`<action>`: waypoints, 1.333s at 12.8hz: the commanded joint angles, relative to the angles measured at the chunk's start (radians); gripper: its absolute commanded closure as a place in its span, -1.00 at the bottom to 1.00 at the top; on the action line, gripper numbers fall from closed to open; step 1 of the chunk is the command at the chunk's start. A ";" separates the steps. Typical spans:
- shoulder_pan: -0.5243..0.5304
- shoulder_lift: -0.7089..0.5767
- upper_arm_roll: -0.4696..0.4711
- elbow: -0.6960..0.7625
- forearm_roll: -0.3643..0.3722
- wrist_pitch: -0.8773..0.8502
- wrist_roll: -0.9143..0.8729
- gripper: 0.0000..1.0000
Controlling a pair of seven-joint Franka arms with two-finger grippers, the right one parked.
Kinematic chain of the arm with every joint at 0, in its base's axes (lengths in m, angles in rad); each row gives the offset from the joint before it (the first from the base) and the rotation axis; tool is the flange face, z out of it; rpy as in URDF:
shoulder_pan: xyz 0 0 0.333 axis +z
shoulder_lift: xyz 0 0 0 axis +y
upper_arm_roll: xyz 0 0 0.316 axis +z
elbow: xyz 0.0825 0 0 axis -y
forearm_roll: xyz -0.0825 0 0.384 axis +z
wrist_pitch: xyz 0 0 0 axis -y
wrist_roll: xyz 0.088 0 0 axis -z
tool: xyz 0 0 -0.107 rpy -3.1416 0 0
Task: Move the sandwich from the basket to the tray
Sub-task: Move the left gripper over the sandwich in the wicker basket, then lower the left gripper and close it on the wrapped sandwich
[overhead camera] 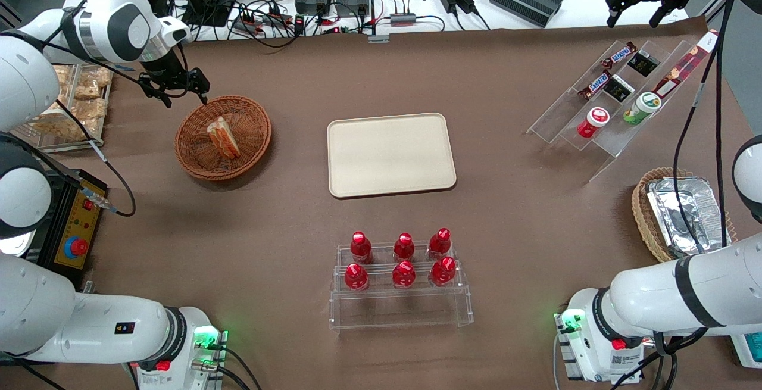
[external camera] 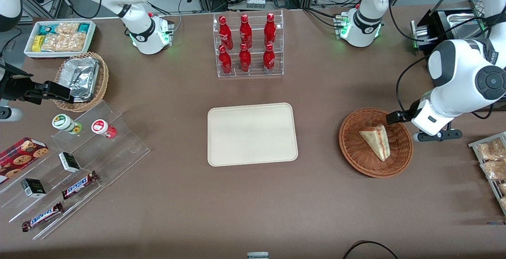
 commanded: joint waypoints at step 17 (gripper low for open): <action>-0.042 0.053 -0.009 -0.208 -0.010 0.369 -0.580 -1.00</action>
